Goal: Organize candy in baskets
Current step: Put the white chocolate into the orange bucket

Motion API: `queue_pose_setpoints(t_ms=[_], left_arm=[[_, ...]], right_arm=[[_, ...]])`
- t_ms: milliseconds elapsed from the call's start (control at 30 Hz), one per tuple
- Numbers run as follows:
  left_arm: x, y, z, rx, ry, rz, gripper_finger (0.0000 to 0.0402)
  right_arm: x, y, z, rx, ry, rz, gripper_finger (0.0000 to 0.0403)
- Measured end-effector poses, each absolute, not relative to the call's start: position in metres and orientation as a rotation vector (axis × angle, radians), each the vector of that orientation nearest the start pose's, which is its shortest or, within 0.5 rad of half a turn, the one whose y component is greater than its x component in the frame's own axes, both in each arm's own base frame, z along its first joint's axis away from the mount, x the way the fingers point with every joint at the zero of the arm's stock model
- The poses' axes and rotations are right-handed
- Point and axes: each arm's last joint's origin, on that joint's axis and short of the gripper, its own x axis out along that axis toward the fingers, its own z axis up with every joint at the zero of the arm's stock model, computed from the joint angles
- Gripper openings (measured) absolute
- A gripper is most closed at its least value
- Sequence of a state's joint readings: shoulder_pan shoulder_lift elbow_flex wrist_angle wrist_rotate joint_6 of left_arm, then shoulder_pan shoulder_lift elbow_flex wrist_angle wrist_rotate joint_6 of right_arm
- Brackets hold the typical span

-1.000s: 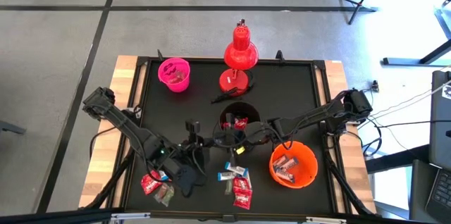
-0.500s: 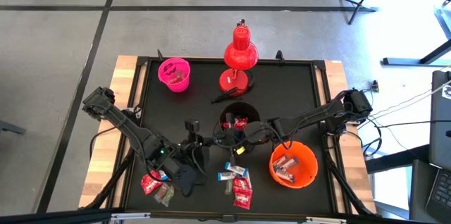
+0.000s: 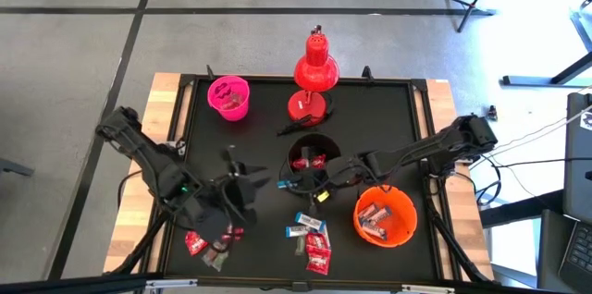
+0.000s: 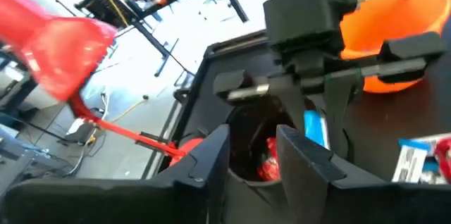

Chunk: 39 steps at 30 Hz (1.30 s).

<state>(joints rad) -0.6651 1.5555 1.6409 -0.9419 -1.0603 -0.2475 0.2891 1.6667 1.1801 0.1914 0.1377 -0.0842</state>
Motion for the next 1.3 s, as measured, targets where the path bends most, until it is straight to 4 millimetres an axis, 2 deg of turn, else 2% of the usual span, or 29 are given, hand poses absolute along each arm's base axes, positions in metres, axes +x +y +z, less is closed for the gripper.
queue_pose_setpoints(t_ms=[100,167,333,533,700,833,1000,1167,1300], left_arm=[[0.25,-0.167,0.389,0.393,0.488,0.457,0.0113],[0.245,-0.164,0.383,0.384,0.483,0.484,0.0112],[0.23,-0.151,0.358,0.338,0.468,0.557,0.0113],[0.205,-0.131,0.328,0.228,0.364,0.652,0.0113],[0.193,-0.119,0.303,0.105,0.318,0.609,0.0114],[0.2,-0.11,0.289,0.029,0.31,0.399,0.0114],[0.218,-0.094,0.282,0.018,0.139,0.104,0.0114],[0.225,-0.073,0.275,0.027,0.116,0.112,0.0114],[0.229,-0.064,0.273,0.007,0.122,0.106,0.0114]], right_arm=[[0.352,0.101,0.291,-0.127,0.321,0.16,0.002],[0.34,0.097,0.303,-0.104,0.345,0.155,0.0013],[0.301,0.096,0.323,-0.065,0.458,0.141,0.0025],[0.25,0.109,0.343,-0.007,0.538,0.162,0.0031],[0.219,0.127,0.339,0.029,0.67,0.165,0.0021],[0.199,0.137,0.328,0.053,0.809,0.105,0.0029],[0.182,0.142,0.32,0.152,0.936,0.022,0.0041],[0.165,0.152,0.316,0.254,1.023,-0.008,0.0038],[0.156,0.158,0.315,0.283,1.011,-0.049,0.0037]])
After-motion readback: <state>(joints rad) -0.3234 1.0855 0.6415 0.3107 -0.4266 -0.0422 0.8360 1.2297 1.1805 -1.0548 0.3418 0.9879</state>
